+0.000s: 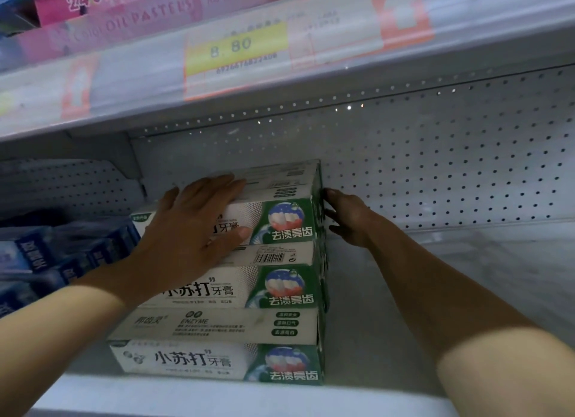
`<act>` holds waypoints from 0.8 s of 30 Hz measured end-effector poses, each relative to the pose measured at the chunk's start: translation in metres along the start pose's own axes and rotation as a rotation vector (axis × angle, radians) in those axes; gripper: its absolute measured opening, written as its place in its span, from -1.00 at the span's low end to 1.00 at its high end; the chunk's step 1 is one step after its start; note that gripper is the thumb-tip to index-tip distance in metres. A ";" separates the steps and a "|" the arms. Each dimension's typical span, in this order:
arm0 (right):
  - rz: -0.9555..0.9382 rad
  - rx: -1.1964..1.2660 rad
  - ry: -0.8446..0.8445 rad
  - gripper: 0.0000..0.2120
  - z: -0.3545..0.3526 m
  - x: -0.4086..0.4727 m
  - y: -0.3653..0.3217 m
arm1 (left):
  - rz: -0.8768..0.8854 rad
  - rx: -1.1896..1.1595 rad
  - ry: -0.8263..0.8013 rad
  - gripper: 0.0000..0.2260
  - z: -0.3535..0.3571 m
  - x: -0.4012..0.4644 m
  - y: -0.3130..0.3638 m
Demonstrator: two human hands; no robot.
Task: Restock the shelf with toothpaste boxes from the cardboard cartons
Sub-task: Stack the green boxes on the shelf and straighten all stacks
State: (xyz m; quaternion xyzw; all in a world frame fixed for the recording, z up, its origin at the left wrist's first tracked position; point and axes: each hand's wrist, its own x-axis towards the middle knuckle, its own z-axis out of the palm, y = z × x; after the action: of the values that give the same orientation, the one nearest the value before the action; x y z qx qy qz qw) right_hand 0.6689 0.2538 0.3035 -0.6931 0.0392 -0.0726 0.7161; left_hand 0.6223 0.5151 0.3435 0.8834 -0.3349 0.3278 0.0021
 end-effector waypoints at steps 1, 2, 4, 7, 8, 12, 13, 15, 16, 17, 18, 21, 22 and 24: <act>0.008 -0.003 -0.004 -0.60 0.000 0.000 0.000 | 0.000 -0.004 -0.002 -0.29 0.000 0.000 0.000; 0.013 -0.007 -0.012 -0.59 0.000 0.000 -0.001 | -0.001 -0.007 -0.006 -0.29 0.000 0.001 0.001; 0.017 -0.034 -0.024 -0.59 0.001 -0.001 -0.003 | -0.011 -0.010 -0.021 -0.28 0.000 0.002 0.001; -0.006 -0.061 -0.012 -0.60 0.004 -0.003 -0.005 | -0.022 -0.006 -0.023 -0.27 0.000 0.001 0.001; -0.013 -0.059 -0.003 -0.60 0.005 -0.003 -0.005 | -0.021 -0.008 -0.025 -0.27 0.000 0.001 0.000; 0.014 -0.112 0.052 -0.57 -0.003 -0.009 -0.005 | 0.005 0.000 -0.007 -0.31 -0.002 -0.003 0.003; 0.053 -0.095 0.060 -0.57 -0.007 -0.012 -0.005 | 0.013 0.006 0.003 -0.33 -0.002 -0.005 0.004; 0.171 -0.033 0.019 -0.60 -0.014 -0.020 -0.003 | 0.018 0.005 0.019 -0.33 -0.004 -0.010 0.008; 0.205 -0.007 -0.021 -0.63 -0.015 -0.026 -0.003 | 0.016 0.006 0.021 -0.32 -0.005 -0.013 0.010; 0.217 0.008 -0.065 -0.67 -0.015 -0.032 -0.002 | 0.014 0.012 0.024 -0.31 -0.005 -0.016 0.012; 0.214 0.021 -0.098 -0.72 -0.013 -0.035 -0.002 | 0.010 0.017 0.025 -0.31 -0.005 -0.019 0.014; 0.197 0.067 -0.116 -0.77 -0.009 -0.041 -0.001 | -0.021 -0.007 0.002 -0.32 -0.005 -0.021 0.016; 0.196 0.083 -0.116 -0.77 -0.007 -0.042 0.000 | -0.032 -0.015 -0.009 -0.32 -0.005 -0.021 0.017; 0.198 0.108 -0.122 -0.76 -0.005 -0.046 0.002 | -0.046 -0.018 -0.019 -0.33 -0.006 -0.023 0.019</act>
State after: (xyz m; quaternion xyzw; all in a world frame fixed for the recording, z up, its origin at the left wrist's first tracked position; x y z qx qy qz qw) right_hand 0.6224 0.2563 0.2997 -0.6496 0.0598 0.0388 0.7570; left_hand 0.5949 0.5154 0.3307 0.8938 -0.3176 0.3162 0.0141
